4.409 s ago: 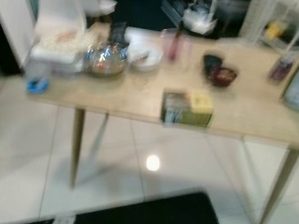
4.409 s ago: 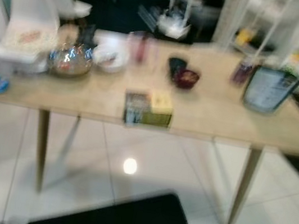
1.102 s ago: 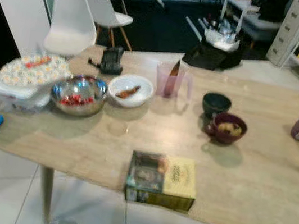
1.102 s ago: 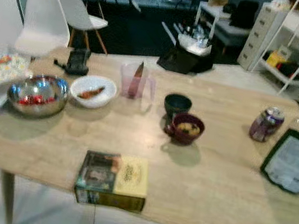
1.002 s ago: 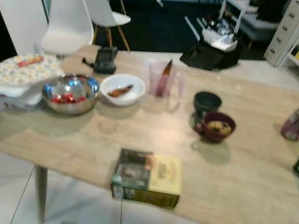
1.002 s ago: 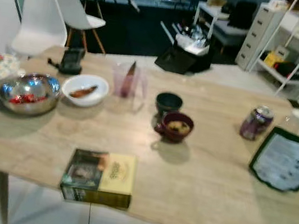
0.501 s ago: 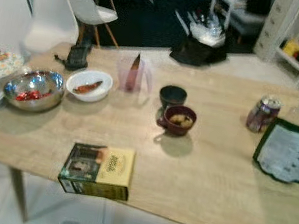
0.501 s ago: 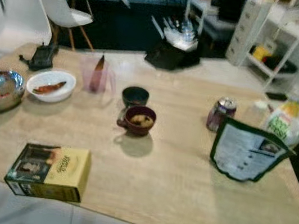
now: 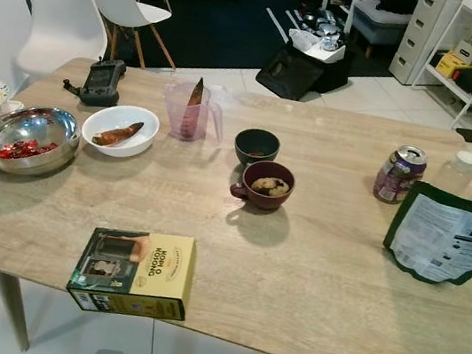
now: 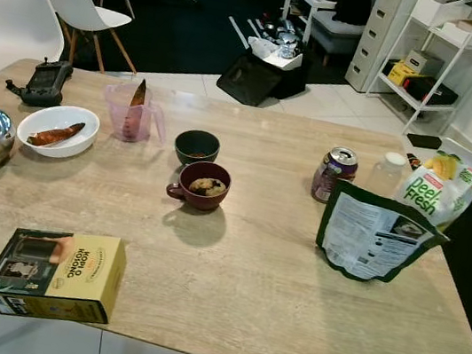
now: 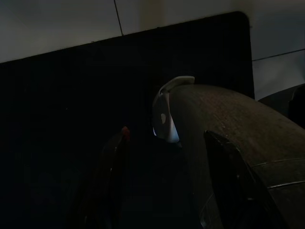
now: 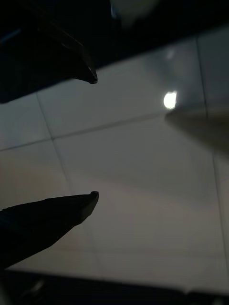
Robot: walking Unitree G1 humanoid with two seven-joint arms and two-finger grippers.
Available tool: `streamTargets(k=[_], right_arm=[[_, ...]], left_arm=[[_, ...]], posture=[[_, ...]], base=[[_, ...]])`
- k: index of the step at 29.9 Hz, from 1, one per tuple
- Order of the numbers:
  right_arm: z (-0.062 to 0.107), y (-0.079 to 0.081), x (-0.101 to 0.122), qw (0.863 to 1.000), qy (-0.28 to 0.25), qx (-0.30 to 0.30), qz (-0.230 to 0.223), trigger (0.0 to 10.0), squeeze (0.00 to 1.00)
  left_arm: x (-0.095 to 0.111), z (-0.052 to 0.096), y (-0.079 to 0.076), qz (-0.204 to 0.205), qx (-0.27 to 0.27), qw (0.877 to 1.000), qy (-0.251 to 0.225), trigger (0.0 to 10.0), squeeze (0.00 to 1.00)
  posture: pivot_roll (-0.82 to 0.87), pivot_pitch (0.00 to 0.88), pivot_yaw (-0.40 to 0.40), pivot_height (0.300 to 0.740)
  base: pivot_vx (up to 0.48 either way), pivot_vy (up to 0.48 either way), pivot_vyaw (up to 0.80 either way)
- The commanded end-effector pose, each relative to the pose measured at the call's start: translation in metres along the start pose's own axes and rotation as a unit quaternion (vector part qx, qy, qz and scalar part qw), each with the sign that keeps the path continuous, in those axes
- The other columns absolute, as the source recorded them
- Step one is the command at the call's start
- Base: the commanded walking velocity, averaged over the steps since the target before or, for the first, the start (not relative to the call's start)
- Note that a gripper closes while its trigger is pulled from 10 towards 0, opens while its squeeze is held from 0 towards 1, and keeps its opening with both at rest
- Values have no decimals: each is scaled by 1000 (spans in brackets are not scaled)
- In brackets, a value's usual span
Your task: Restocking fridge
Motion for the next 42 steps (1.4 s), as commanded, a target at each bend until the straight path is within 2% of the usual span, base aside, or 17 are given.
streamTargets(k=[1,3,12,15,17,19,21,24,25,26,28,30,34,35,37,39,42], right_arm=[[0,-11,-3,1000,11,-23,-16,10000,0],[3,-44,-15,995,40,-76,-46,10000,0],[9,-70,-43,980,89,-105,-145,10000,0],[14,-86,-56,958,104,-149,-222,10000,0],[23,-115,-65,916,106,-223,-318,10000,0],[28,-128,-68,897,102,-255,-347,10000,0],[35,-149,-66,879,89,-294,-365,10000,0],[35,-149,-66,879,89,-294,-365,10000,0],[46,-178,-60,861,64,-340,-371,10000,0],[46,-178,-60,861,64,-340,-371,10000,0],[76,-240,-28,815,-35,-421,-396,10000,0],[76,-240,-28,815,-35,-421,-396,10000,0],[111,-289,18,775,-140,-475,-393,10000,0],[129,-306,46,752,-201,-485,-397,10000,1000],[129,-306,46,752,-201,-485,-397,10000,1000],[162,-324,107,714,-329,-462,-410,10000,1000],[172,-323,137,707,-391,-418,-416,10000,1000]], left_arm=[[-6,1,1,7,2,1000,9,10000,0],[-8,2,0,9,1,1000,11,10000,0],[-10,1,-4,10,-5,1000,13,10000,0],[-10,1,-4,10,-6,1000,13,10000,0],[-10,1,-3,9,-6,1000,13,10000,0],[-10,1,-3,8,-6,1000,14,10000,0],[-10,2,-2,8,-6,1000,14,10000,0],[-10,2,-2,8,-6,1000,14,10000,0],[-10,2,-2,8,-6,1000,14,10000,0],[-10,2,-2,8,-6,1000,14,10000,0],[-12,2,-1,10,-6,1000,15,10000,0],[-12,2,-1,10,-6,1000,15,10000,0],[-12,3,-1,12,-5,1000,15,10000,0],[-12,3,-1,13,-5,1000,15,10000,0],[-12,3,-1,13,-5,1000,15,10000,0],[-12,3,-1,16,-5,1000,12,10000,0],[-11,3,-1,17,-5,1000,11,10000,0]], posture=[[-12,0,-6,740],[-19,0,-11,740],[-25,0,-15,740],[-29,0,-9,740],[-30,0,-7,740],[-32,0,-3,740],[-30,0,-5,740],[-30,0,-5,740],[-29,0,-5,740],[-29,0,-5,740],[-30,0,-3,740],[-30,0,-3,740],[-25,0,-7,740],[-23,0,-10,740],[-23,0,-10,740],[-23,0,-10,740],[-15,0,-12,740]], base=[[0,0,0],[0,0,0],[0,0,0],[0,0,0],[0,0,0],[0,0,0],[0,0,0],[0,0,0],[0,0,0],[0,0,0],[0,0,0],[0,0,0],[0,0,0],[0,0,0],[0,0,0],[0,0,0],[0,0,0]])
Point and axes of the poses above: a point about 5 cm out from each wrist's last joint towards the gripper, its own z axis pointing back from the gripper into the wrist, its own x axis along the axis of the wrist's last joint, y = z × x, the point moved 2 cm from there along -z, pointing out of the wrist towards the gripper, and after that the axes turned 8 degrees about -z, right-handed, at the moved point
